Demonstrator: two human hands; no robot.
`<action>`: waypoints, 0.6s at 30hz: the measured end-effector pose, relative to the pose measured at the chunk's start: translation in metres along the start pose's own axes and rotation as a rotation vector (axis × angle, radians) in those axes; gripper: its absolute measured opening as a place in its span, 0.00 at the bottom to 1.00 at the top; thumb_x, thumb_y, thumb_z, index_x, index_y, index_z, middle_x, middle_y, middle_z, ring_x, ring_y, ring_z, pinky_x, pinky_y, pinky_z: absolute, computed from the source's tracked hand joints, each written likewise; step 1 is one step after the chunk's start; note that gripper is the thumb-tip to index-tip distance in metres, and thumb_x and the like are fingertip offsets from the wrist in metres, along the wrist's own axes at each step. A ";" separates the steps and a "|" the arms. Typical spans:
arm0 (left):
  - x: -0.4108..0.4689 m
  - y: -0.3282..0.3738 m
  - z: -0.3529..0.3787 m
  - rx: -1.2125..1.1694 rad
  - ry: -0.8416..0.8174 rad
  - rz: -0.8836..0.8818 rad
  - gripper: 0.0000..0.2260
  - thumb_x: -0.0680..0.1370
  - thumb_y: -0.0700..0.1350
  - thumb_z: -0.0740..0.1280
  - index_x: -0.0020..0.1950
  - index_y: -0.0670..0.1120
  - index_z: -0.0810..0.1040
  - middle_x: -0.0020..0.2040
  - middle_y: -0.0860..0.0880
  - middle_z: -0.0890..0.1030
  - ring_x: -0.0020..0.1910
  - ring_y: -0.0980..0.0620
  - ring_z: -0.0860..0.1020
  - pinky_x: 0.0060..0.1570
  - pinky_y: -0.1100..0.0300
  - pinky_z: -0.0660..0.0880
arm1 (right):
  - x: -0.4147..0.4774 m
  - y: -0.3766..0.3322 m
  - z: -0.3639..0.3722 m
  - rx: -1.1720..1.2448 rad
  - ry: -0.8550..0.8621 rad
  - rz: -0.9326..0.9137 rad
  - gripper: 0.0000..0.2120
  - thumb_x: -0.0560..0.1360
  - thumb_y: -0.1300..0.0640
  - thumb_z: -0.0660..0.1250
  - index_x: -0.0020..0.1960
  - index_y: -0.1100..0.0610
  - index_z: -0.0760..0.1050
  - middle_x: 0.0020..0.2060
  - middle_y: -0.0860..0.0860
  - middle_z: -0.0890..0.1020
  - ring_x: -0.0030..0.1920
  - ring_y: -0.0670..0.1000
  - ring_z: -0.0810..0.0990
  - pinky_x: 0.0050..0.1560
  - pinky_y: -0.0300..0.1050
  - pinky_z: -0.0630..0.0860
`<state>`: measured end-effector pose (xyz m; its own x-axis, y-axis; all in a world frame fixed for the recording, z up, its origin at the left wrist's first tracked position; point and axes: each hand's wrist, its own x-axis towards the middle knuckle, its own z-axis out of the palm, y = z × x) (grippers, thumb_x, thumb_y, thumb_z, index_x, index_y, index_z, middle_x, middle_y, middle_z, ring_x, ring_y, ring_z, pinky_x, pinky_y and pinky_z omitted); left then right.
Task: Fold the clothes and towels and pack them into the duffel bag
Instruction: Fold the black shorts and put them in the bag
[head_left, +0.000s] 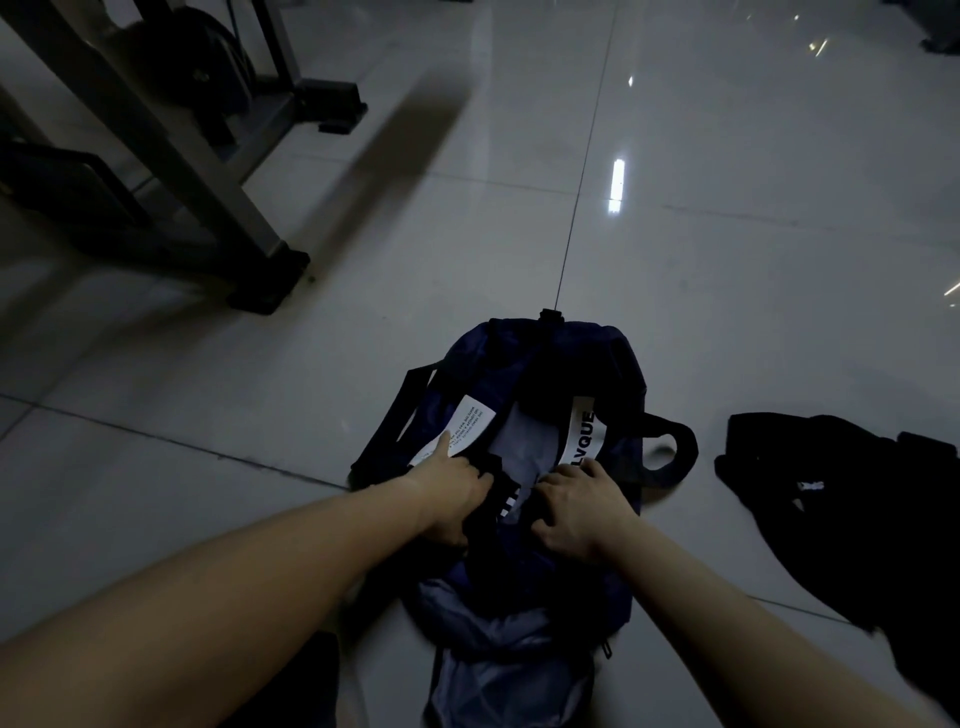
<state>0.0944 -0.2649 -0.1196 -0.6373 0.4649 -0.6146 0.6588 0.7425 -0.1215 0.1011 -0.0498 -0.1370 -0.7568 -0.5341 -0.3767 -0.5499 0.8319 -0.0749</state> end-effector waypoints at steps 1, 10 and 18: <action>-0.002 0.000 0.001 0.007 0.018 0.009 0.38 0.75 0.65 0.68 0.75 0.43 0.63 0.66 0.41 0.77 0.67 0.40 0.73 0.74 0.31 0.48 | -0.001 0.000 -0.001 0.008 -0.007 0.005 0.25 0.73 0.41 0.51 0.58 0.52 0.77 0.58 0.50 0.80 0.63 0.53 0.74 0.68 0.54 0.62; -0.032 -0.006 0.009 0.281 0.431 0.011 0.54 0.73 0.74 0.58 0.82 0.36 0.43 0.81 0.34 0.41 0.81 0.36 0.40 0.75 0.32 0.42 | 0.000 -0.006 -0.007 0.077 0.057 0.034 0.18 0.78 0.44 0.56 0.60 0.54 0.75 0.59 0.52 0.79 0.63 0.55 0.75 0.70 0.55 0.61; -0.036 -0.024 0.039 -0.336 0.338 -0.269 0.54 0.68 0.80 0.38 0.83 0.44 0.38 0.84 0.46 0.44 0.82 0.48 0.47 0.80 0.48 0.50 | 0.042 -0.040 -0.018 0.365 -0.024 0.023 0.30 0.80 0.50 0.60 0.78 0.59 0.59 0.74 0.59 0.67 0.73 0.61 0.67 0.71 0.55 0.66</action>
<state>0.1171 -0.3176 -0.1253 -0.8950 0.3256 -0.3048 0.3265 0.9439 0.0497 0.0851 -0.1081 -0.1335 -0.7566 -0.5148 -0.4032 -0.3673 0.8447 -0.3893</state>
